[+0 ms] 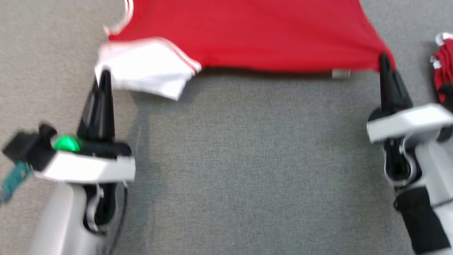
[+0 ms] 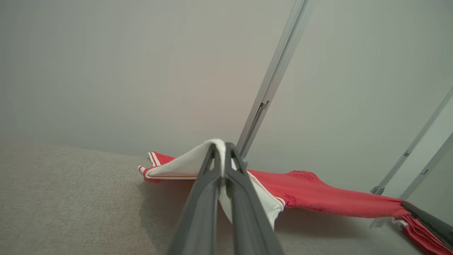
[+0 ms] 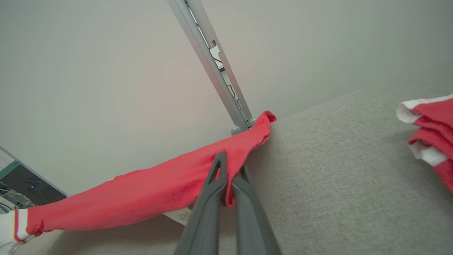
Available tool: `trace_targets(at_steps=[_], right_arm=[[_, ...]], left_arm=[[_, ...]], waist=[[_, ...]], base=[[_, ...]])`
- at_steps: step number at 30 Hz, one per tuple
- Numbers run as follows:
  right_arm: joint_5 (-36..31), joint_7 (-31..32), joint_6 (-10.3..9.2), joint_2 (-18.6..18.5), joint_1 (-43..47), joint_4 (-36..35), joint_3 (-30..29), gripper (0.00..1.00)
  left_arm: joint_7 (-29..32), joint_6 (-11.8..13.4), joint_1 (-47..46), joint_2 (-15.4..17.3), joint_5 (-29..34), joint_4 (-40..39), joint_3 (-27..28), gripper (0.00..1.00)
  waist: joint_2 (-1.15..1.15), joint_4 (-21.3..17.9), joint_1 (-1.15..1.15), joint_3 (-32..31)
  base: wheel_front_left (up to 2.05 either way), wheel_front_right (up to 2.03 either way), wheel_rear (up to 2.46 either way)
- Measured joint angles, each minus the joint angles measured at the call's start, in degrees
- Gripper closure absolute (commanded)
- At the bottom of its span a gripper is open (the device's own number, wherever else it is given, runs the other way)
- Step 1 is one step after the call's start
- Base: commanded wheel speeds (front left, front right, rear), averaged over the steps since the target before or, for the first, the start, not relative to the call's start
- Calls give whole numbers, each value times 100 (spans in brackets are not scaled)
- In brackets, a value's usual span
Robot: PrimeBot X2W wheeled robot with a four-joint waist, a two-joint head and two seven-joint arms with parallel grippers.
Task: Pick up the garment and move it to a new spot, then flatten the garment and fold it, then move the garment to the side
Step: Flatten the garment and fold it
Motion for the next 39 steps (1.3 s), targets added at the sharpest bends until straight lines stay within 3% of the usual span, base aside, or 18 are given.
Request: trace_targets(at_steps=[13, 25, 39], right_arm=[[-142, -1, 0, 318, 1917, -965, -723, 100], [-270, 88, 0, 490, 3146, -1533, -766, 100], [-495, 560, 0, 637, 3922, -2220, -1144, 100]], left_arm=[[0, 63, 1684, -616, -42, -337, 70, 100], [13, 183, 2769, -610, 45, -770, 48, 100], [197, 357, 3415, -554, 55, -1304, -113, 100]], waist=[[0, 256, 0, -956], [0, 281, 0, -1663], [0, 384, 0, -1633]], base=[[0, 0, 0], [0, 0, 0], [0, 0, 0]])
